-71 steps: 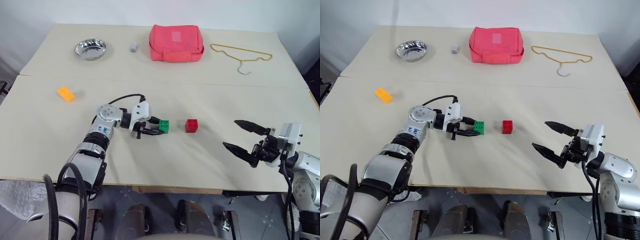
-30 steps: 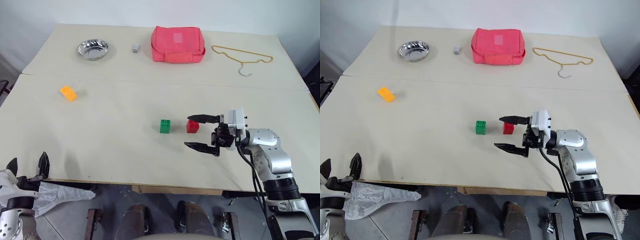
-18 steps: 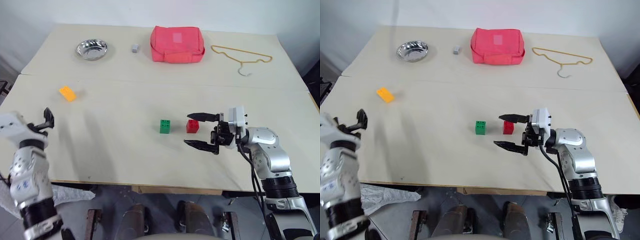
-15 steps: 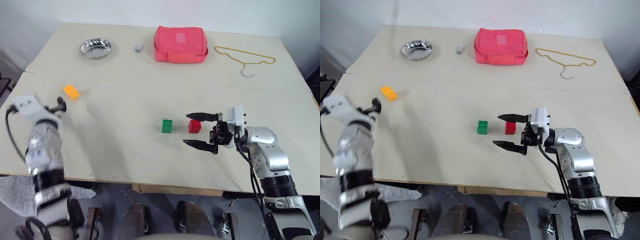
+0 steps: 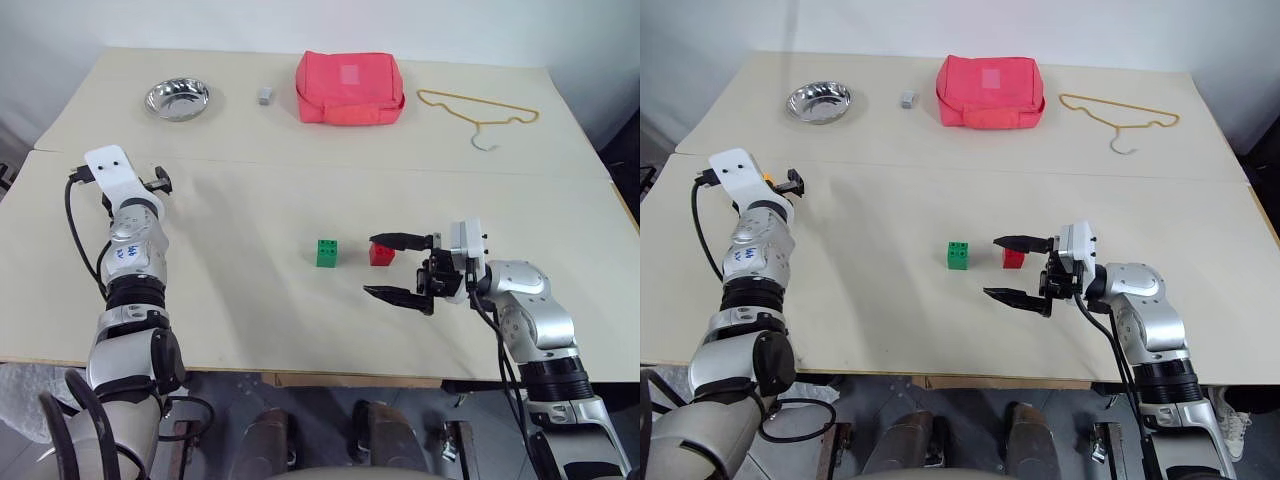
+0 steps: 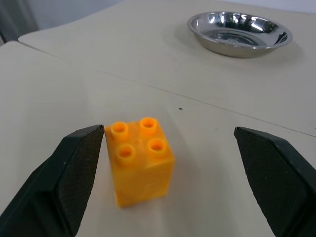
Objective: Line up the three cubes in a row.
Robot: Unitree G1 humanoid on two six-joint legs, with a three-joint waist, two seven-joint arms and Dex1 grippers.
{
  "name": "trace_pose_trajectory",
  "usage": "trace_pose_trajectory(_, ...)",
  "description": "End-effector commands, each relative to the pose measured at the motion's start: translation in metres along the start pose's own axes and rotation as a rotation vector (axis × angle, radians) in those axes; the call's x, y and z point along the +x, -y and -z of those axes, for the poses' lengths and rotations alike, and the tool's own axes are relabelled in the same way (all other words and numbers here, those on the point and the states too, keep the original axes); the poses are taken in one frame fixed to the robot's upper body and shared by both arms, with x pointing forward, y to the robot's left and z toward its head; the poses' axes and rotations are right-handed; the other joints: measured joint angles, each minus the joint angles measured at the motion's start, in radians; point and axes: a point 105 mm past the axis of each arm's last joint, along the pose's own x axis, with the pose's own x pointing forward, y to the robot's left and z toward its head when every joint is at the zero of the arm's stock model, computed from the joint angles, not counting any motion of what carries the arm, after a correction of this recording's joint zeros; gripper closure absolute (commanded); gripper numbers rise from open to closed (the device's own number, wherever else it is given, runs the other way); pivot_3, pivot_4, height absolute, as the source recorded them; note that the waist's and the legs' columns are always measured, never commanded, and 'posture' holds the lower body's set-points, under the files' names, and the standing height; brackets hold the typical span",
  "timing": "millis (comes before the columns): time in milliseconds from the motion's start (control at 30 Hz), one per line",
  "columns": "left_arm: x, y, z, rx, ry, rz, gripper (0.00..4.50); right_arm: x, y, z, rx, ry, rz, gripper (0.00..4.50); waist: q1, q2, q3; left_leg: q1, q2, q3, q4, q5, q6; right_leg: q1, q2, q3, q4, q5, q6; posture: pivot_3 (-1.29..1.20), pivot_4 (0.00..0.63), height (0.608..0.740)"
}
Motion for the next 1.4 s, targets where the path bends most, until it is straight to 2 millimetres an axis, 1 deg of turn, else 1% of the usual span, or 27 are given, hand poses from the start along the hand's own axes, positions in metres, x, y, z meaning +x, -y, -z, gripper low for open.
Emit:
trace_pose_trajectory(33,0.003,0.000,-0.015,0.003,0.044,-0.042,0.02,-0.003,-0.001,-0.011,-0.032,0.027,0.010,0.00,0.000,0.000,0.000,0.000,0.000,0.000,0.000,0.000,0.000,0.000,0.000,0.000,0.000,0.000,0.000,0.00,0.150,0.740)
trace_pose_trajectory(200,0.005,0.001,-0.012,0.009,0.030,-0.053,0.02,-0.004,0.001,-0.011,-0.029,0.029,0.023,0.00,0.002,0.000,0.000,0.000,0.000,0.000,0.000,0.000,0.000,0.000,0.000,0.000,0.000,0.000,0.000,0.00,0.150,0.740)
trace_pose_trajectory(267,0.005,-0.002,-0.011,0.010,0.026,-0.057,0.02,-0.004,0.001,-0.011,-0.029,0.032,0.027,0.00,0.001,0.000,0.000,0.000,-0.001,0.000,0.000,0.000,0.000,0.000,0.000,0.000,0.000,0.000,0.000,0.00,0.150,0.740)
trace_pose_trajectory(300,0.006,-0.003,-0.011,0.011,0.025,-0.058,0.39,-0.003,0.001,-0.011,-0.029,0.032,0.027,0.00,0.001,0.000,0.000,0.000,-0.001,0.000,0.000,0.000,0.000,0.000,0.000,0.000,0.000,0.000,0.000,0.00,0.150,0.740)
trace_pose_trajectory(333,0.006,-0.005,-0.010,0.012,0.022,-0.060,0.59,-0.003,0.001,-0.011,-0.028,0.032,0.028,0.00,0.000,0.000,0.000,0.000,-0.001,0.000,0.000,0.000,0.000,0.000,0.000,0.000,0.000,0.000,0.000,0.00,0.150,0.740)
trace_pose_trajectory(467,0.006,-0.011,-0.008,0.013,0.013,-0.067,1.84,-0.004,0.000,-0.010,-0.024,0.032,0.038,0.00,0.000,-0.001,0.000,0.000,0.000,0.000,0.000,0.000,0.000,0.000,0.000,0.000,0.000,0.000,0.000,0.00,0.150,0.740)
trace_pose_trajectory(500,0.006,-0.011,-0.008,0.015,0.012,-0.064,2.12,-0.004,0.000,-0.009,-0.023,0.032,0.040,0.00,0.000,-0.001,0.000,0.000,0.000,0.000,0.000,0.000,0.000,0.000,0.000,0.000,0.000,0.000,0.000,0.00,0.150,0.740)
trace_pose_trajectory(533,0.006,-0.012,-0.008,0.017,0.014,-0.061,2.50,-0.004,0.000,-0.009,-0.023,0.033,0.042,0.00,0.000,-0.001,0.000,0.000,0.000,0.000,0.000,0.000,0.000,0.000,0.000,0.000,0.000,0.000,0.000,0.00,0.150,0.740)
trace_pose_trajectory(600,0.005,-0.010,-0.011,0.018,0.048,-0.025,3.04,-0.004,0.000,-0.009,-0.031,0.037,0.047,0.00,0.001,-0.001,0.000,0.000,0.000,0.000,0.000,0.000,0.000,0.000,0.000,0.000,0.000,0.000,0.000,0.00,0.150,0.740)
trace_pose_trajectory(667,0.004,-0.009,-0.014,0.011,0.080,0.016,3.04,-0.006,0.002,-0.011,-0.037,0.042,0.063,0.00,0.001,-0.001,0.000,0.000,-0.001,0.000,0.000,0.000,0.000,0.000,-0.001,0.000,0.000,0.000,0.000,0.00,0.150,0.740)
trace_pose_trajectory(733,0.003,-0.007,-0.014,-0.043,0.099,0.079,3.04,-0.008,0.002,-0.011,-0.042,0.036,0.072,0.00,0.001,-0.001,0.000,0.000,-0.001,0.000,0.000,0.000,0.000,0.000,-0.001,0.000,0.000,0.000,0.000,0.00,0.150,0.740)
trace_pose_trajectory(800,-0.005,0.007,-0.022,-0.136,0.164,0.268,3.04,-0.013,0.002,-0.011,-0.045,0.024,0.085,0.00,-0.001,-0.001,0.000,0.000,0.000,0.000,0.000,0.000,0.000,0.000,0.000,0.000,0.000,0.000,0.000,0.00,0.150,0.740)
trace_pose_trajectory(867,-0.021,0.032,-0.031,-0.242,0.204,0.550,3.04,-0.019,0.001,-0.010,-0.045,0.011,0.098,0.00,0.000,-0.001,0.000,0.000,0.000,0.000,0.000,0.000,0.000,0.000,0.000,-0.001,0.000,0.000,0.000,0.00,0.150,0.740)
trace_pose_trajectory(900,-0.032,0.043,-0.035,-0.255,0.210,0.689,3.04,-0.022,0.000,-0.011,-0.046,0.006,0.104,0.00,0.001,-0.001,0.000,-0.001,0.000,0.000,0.000,0.000,0.000,0.000,0.000,-0.001,0.000,0.000,0.000,0.00,0.150,0.740)
trace_pose_trajectory(933,-0.051,0.055,-0.040,-0.166,0.253,0.866,3.04,-0.027,-0.001,-0.012,-0.051,-0.001,0.113,0.00,0.001,-0.001,0.000,-0.001,-0.001,-0.001,0.001,0.000,0.000,0.000,0.000,-0.001,0.000,0.000,0.000,0.00,0.150,0.740)
trace_pose_trajectory(967,-0.070,0.064,-0.038,0.050,0.306,1.031,3.04,-0.034,-0.001,-0.015,-0.056,-0.006,0.118,0.00,0.000,-0.001,0.000,-0.001,-0.001,0.000,0.001,0.000,0.000,0.000,0.000,-0.001,0.000,0.000,0.000,0.00,0.150,0.740)
trace_pose_trajectory(1000,-0.085,0.070,-0.032,0.210,0.328,1.145,3.04,-0.038,-0.002,-0.017,-0.059,-0.009,0.121,0.00,-0.001,-0.001,0.000,-0.001,-0.001,0.000,0.001,0.000,0.000,0.000,0.000,-0.001,0.000,0.000,0.000,0.00,0.150,0.740)
trace_pose_trajectory(1033,-0.093,0.072,-0.024,0.367,0.346,1.214,3.04,-0.043,-0.001,-0.019,-0.065,-0.016,0.129,0.00,-0.002,-0.001,0.000,-0.001,-0.001,0.000,0.001,0.000,0.000,0.000,0.000,-0.001,0.000,0.000,0.000,0.00,0.150,0.740)
trace_pose_trajectory(1067,-0.097,0.072,-0.013,0.473,0.314,1.281,3.04,-0.049,0.000,-0.020,-0.072,-0.026,0.141,0.00,-0.001,-0.001,0.000,-0.001,-0.001,0.001,0.001,0.000,0.000,0.000,0.000,-0.001,-0.001,0.000,0.000,0.00,0.150,0.740)
trace_pose_trajectory(1100,-0.099,0.072,-0.006,0.525,0.288,1.320,3.04,-0.052,0.001,-0.021,-0.076,-0.032,0.148,0.00,-0.001,-0.001,0.000,0.000,-0.002,0.002,0.000,0.000,0.000,0.000,0.000,-0.001,-0.001,0.000,0.000,0.00,0.150,0.740)
trace_pose_trajectory(1133,-0.105,0.072,-0.001,0.540,0.263,1.406,3.04,-0.058,0.002,-0.021,-0.078,-0.049,0.160,0.00,0.000,-0.001,0.000,0.000,-0.003,0.003,0.001,0.000,0.000,0.000,0.000,-0.001,-0.002,0.000,0.000,0.00,0.150,0.740)
trace_pose_trajectory(1167,-0.108,0.073,0.002,0.484,0.199,1.480,3.04,-0.067,0.003,-0.020,-0.080,-0.077,0.174,0.00,0.000,-0.001,0.000,0.001,-0.003,0.003,0.001,0.000,0.000,0.001,0.000,0.000,-0.002,0.000,0.000,0.00,0.150,0.740)
trace_pose_trajectory(1200,-0.118,0.074,0.009,0.493,0.125,1.612,3.04,-0.079,0.005,-0.020,-0.079,-0.108,0.196,0.00,0.002,-0.001,0.000,0.001,-0.002,0.003,0.001,0.000,0.000,0.001,0.000,0.000,-0.001,0.000,0.000,0.00,0.150,0.740)
trace_pose_trajectory(1233,-0.124,0.074,0.013,0.500,0.069,1.702,3.04,-0.086,0.006,-0.020,-0.079,-0.129,0.211,0.00,0.004,-0.001,0.000,0.000,-0.002,0.003,0.001,0.001,0.001,0.001,0.000,0.000,-0.001,0.000,0.000,0.00,0.150,0.740)
trace_pose_trajectory(1333,-0.138,0.070,0.020,0.503,-0.021,1.876,3.04,-0.095,0.004,-0.019,-0.075,-0.147,0.239,0.00,0.003,-0.001,0.000,-0.001,-0.002,0.004,0.001,0.001,0.001,0.000,0.000,0.000,-0.001,0.000,0.000,0.00,0.150,0.740)
trace_pose_trajectory(1400,-0.142,0.069,0.022,0.493,-0.029,1.930,3.04,-0.096,0.001,-0.017,-0.070,-0.146,0.255,0.00,0.002,-0.001,0.000,-0.001,-0.002,0.003,0.001,0.001,0.001,0.000,0.001,-0.001,-0.001,0.000,0.000,0.00,0.150,0.740)
